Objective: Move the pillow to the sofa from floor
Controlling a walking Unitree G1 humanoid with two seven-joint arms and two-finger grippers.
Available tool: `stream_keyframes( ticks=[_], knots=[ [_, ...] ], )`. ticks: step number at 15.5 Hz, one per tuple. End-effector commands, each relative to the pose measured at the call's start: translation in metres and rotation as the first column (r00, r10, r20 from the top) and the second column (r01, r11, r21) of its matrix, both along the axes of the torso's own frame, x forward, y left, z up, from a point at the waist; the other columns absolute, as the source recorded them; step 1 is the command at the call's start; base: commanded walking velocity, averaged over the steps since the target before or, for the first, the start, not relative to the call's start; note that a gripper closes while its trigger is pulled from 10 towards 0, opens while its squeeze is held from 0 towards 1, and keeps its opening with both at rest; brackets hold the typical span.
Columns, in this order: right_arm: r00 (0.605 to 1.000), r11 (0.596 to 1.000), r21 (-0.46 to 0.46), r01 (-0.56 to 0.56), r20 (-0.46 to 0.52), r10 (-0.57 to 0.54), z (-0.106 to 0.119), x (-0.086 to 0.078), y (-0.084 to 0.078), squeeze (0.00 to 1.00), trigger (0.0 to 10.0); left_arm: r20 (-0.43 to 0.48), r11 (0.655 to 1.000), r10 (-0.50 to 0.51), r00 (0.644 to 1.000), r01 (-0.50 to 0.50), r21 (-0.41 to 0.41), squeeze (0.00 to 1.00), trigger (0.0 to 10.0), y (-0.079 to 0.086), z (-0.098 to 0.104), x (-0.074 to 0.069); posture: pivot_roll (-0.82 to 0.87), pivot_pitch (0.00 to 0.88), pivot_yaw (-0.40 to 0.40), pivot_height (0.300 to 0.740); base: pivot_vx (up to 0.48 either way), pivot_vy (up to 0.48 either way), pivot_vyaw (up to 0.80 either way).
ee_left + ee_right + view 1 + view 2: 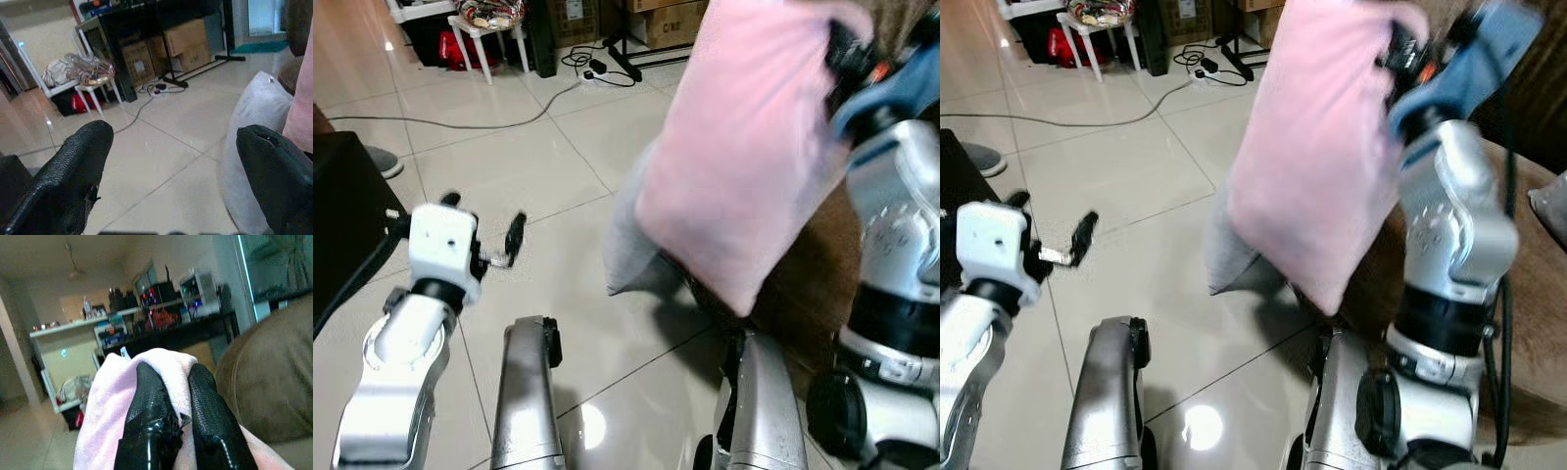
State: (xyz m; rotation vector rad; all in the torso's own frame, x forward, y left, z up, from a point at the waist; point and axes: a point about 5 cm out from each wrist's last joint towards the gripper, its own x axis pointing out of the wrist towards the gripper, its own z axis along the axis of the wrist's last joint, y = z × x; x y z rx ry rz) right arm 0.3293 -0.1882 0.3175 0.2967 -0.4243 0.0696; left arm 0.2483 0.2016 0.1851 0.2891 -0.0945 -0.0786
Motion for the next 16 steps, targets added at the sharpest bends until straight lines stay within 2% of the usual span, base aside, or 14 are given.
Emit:
stream_keyframes(
  ticks=[1,5,8,9,10,12,16],
  knots=[
    [0.996,0.999,-0.002,0.033,0.08,-0.032,0.017,-0.007,0.0,0.0,10.0,0.012,1.0,0.007,1.0,-0.008,0.027,0.0,10.0,0.0,0.005,0.003,-0.01,0.0,0.008,0.436,0.0,0.0,0.0],
    [0.983,0.996,-0.016,0.093,0.158,-0.089,0.042,-0.008,-0.004,0.0,10.0,0.03,0.999,-0.003,1.0,0.001,0.046,0.0,10.0,-0.003,0.013,0.008,-0.02,0.0,0.021,0.471,0.0,0.0,0.0],
    [0.963,0.976,-0.091,0.197,0.202,-0.176,0.058,-0.003,-0.015,0.0,10.0,0.036,0.999,-0.005,0.999,0.003,0.052,0.0,10.0,-0.004,0.014,0.011,-0.01,0.0,0.013,0.496,0.0,0.0,0.0],
    [0.959,0.965,-0.119,0.234,0.189,-0.209,0.06,0.001,-0.023,0.0,10.0,0.037,0.998,-0.003,0.999,0.001,0.057,0.0,10.0,-0.004,0.015,0.011,-0.01,0.0,0.008,0.506,0.0,0.0,0.0],
    [0.96,0.958,-0.14,0.25,0.161,-0.227,0.057,0.004,-0.027,0.0,10.0,0.037,0.998,0.0,0.999,-0.002,0.058,0.0,10.0,-0.003,0.015,0.011,-0.01,0.0,0.005,0.516,0.0,0.0,0.0],
    [0.975,0.96,-0.169,0.222,0.019,-0.222,0.027,0.015,-0.025,0.0,10.0,0.028,0.998,0.011,1.0,-0.013,0.061,0.0,10.0,-0.001,0.011,0.007,-0.01,0.0,0.0,0.536,0.0,0.0,0.0],
    [0.979,0.976,-0.147,0.16,-0.1,-0.175,-0.019,0.02,-0.004,0.0,10.0,0.012,0.998,0.024,1.0,-0.025,0.064,0.0,10.0,0.001,0.006,0.005,0.0,0.0,0.0,0.566,0.0,0.0,0.0]
  ],
)
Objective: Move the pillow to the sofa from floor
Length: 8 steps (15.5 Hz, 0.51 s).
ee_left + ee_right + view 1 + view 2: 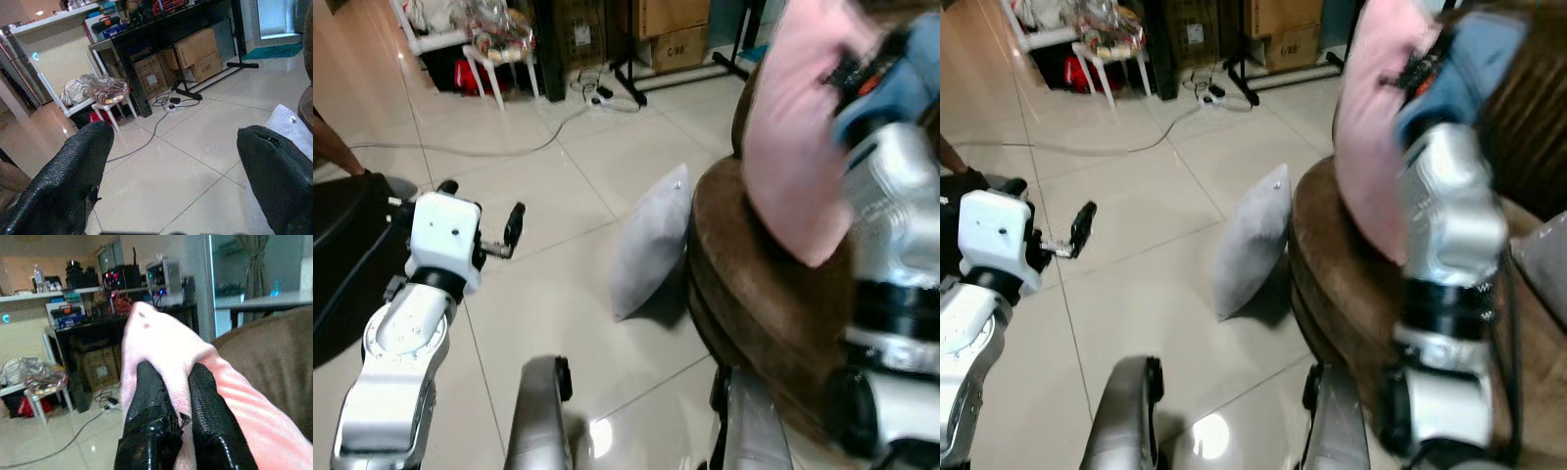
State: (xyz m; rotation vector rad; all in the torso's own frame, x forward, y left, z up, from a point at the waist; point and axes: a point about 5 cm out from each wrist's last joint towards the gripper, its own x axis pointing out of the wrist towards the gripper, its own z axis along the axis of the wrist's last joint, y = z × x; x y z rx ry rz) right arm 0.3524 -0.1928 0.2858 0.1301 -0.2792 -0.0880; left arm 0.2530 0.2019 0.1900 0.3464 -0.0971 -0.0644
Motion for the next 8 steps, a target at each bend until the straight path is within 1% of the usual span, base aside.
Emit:
stream_keyframes(
  ticks=[1,3,4,5,8],
  knots=[
    [1.0,1.0,-0.007,-0.017,0.025,0.017,0.002,-0.001,0.009,0.0,10.0,0.005,1.0,0.009,1.0,-0.009,0.007,0.0,10.0,0.001,0.002,0.001,0.0,0.0,0.002,0.576,0.0,0.0,0.0],
    [0.999,0.999,-0.006,-0.036,-0.012,0.035,-0.011,0.0,0.019,0.0,10.0,0.004,1.0,0.007,1.0,-0.007,0.007,0.0,10.0,0.0,0.001,0.002,0.0,0.0,0.005,0.586,0.0,0.0,0.0],
    [0.997,0.998,-0.004,-0.059,-0.048,0.059,-0.024,0.0,0.029,0.0,10.0,-0.007,1.0,0.002,1.0,-0.002,0.013,0.0,10.0,-0.001,-0.004,0.001,0.0,0.0,0.004,0.596,0.0,0.0,0.0],
    [0.995,0.998,-0.002,-0.064,-0.071,0.063,-0.033,-0.001,0.033,0.0,10.0,-0.018,1.0,0.004,1.0,-0.004,0.022,0.0,10.0,0.0,-0.007,-0.001,0.0,0.0,-0.001,0.606,0.0,0.0,0.0],
    [0.994,0.998,-0.003,-0.055,-0.099,0.054,-0.044,-0.002,0.033,0.0,10.0,-0.022,1.0,0.008,1.0,-0.008,0.024,0.0,10.0,0.0,-0.009,-0.001,0.01,0.0,-0.004,0.626,0.0,0.0,0.0]
  ],
)
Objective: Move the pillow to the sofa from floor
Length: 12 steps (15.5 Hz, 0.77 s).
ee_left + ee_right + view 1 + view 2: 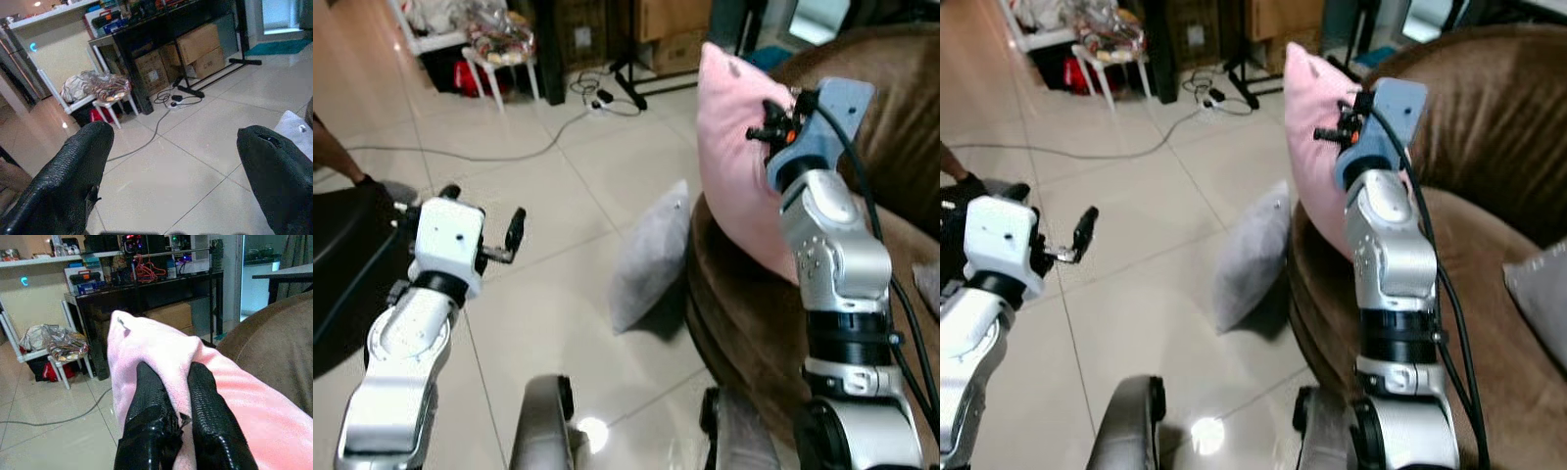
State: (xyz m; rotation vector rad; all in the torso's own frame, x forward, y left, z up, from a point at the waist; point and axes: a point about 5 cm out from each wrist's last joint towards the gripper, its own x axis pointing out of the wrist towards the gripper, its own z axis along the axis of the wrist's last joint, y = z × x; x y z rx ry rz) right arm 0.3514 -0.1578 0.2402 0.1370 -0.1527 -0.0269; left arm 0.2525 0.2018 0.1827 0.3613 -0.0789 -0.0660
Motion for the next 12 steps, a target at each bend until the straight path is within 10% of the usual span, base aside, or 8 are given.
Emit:
stream_keyframes(
  ticks=[1,12],
  knots=[
    [1.0,1.0,-0.009,0.015,0.023,-0.015,0.002,-0.001,-0.002,0.0,10.0,-0.005,1.0,0.006,1.0,-0.006,0.008,0.0,10.0,0.0,-0.002,-0.001,0.01,0.0,-0.004,0.626,0.0,0.0,0.0],
    [0.998,0.998,0.018,0.06,-0.012,-0.06,-0.013,-0.013,-0.008,0.0,10.0,-0.016,1.0,-0.017,1.0,0.017,-0.026,0.0,10.0,-0.011,-0.008,0.004,-0.03,0.0,0.034,0.706,0.0,0.0,0.0]
  ],
)
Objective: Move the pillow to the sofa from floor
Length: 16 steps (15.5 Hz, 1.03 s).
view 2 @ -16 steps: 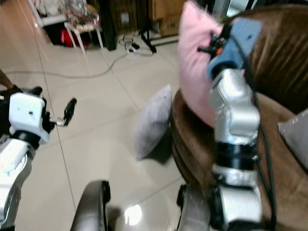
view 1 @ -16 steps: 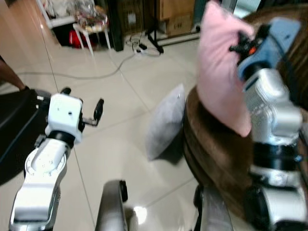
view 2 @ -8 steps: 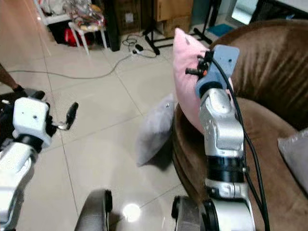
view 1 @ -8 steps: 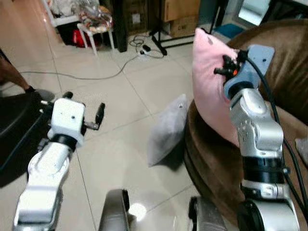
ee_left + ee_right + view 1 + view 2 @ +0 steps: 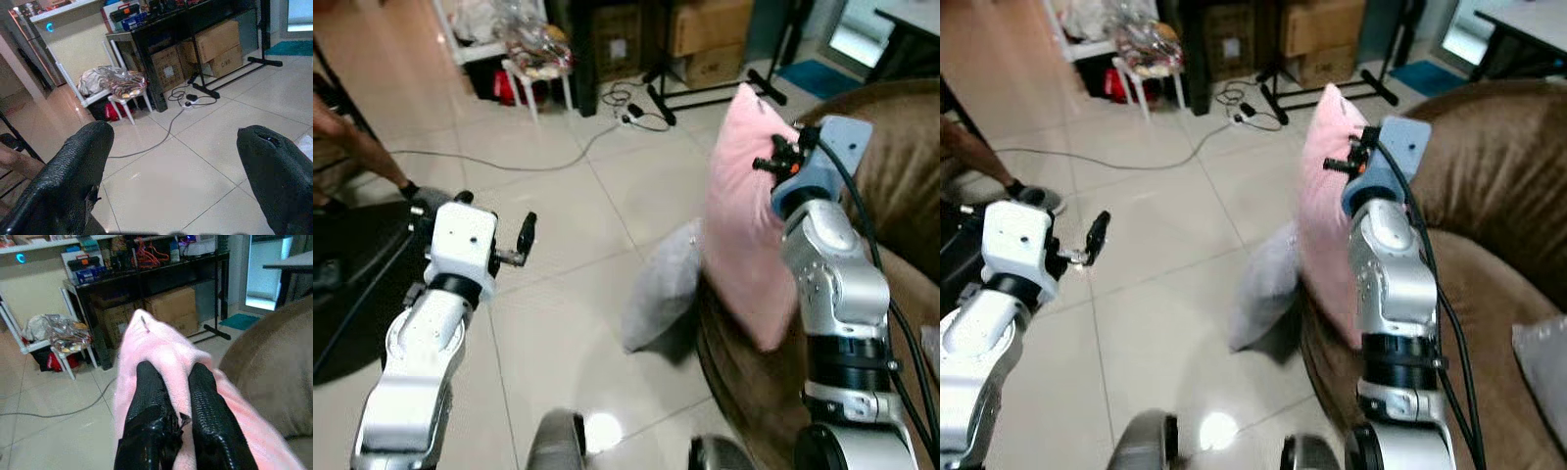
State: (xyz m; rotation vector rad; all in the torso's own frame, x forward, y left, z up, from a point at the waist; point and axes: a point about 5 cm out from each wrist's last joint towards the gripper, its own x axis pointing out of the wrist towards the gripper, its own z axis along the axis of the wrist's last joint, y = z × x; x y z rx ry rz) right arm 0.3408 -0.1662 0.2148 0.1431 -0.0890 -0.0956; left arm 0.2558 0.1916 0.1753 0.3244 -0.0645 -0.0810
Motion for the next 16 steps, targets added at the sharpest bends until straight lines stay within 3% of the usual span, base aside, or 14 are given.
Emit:
stream_keyframes(
  ticks=[1,4,11,16],
  knots=[
    [0.998,1.0,0.004,0.001,0.055,-0.001,0.011,-0.003,0.0,0.0,10.0,0.001,1.0,-0.005,1.0,0.005,0.011,0.0,10.0,-0.001,0.0,0.001,-0.03,0.0,0.036,0.716,0.0,0.0,0.0],
    [0.999,1.0,-0.001,0.009,0.044,-0.009,0.008,-0.007,-0.001,0.0,10.0,-0.004,1.0,-0.013,1.0,0.013,0.013,0.0,10.0,-0.002,-0.002,0.001,-0.04,0.0,0.042,0.74,0.0,0.0,0.0],
    [0.998,0.999,0.005,0.043,0.046,-0.044,0.01,-0.019,-0.012,0.0,10.0,-0.003,0.999,-0.032,0.999,0.032,0.008,0.0,10.0,-0.004,-0.003,0.001,-0.05,0.0,0.047,0.74,0.0,0.0,0.0],
    [0.997,0.999,0.018,-0.044,-0.068,0.045,-0.031,-0.05,0.01,0.0,10.0,-0.014,0.999,0.023,1.0,-0.022,0.027,0.0,10.0,0.001,-0.012,0.001,-0.06,0.0,0.061,0.74,0.0,0.0,-0.16]
  ],
)
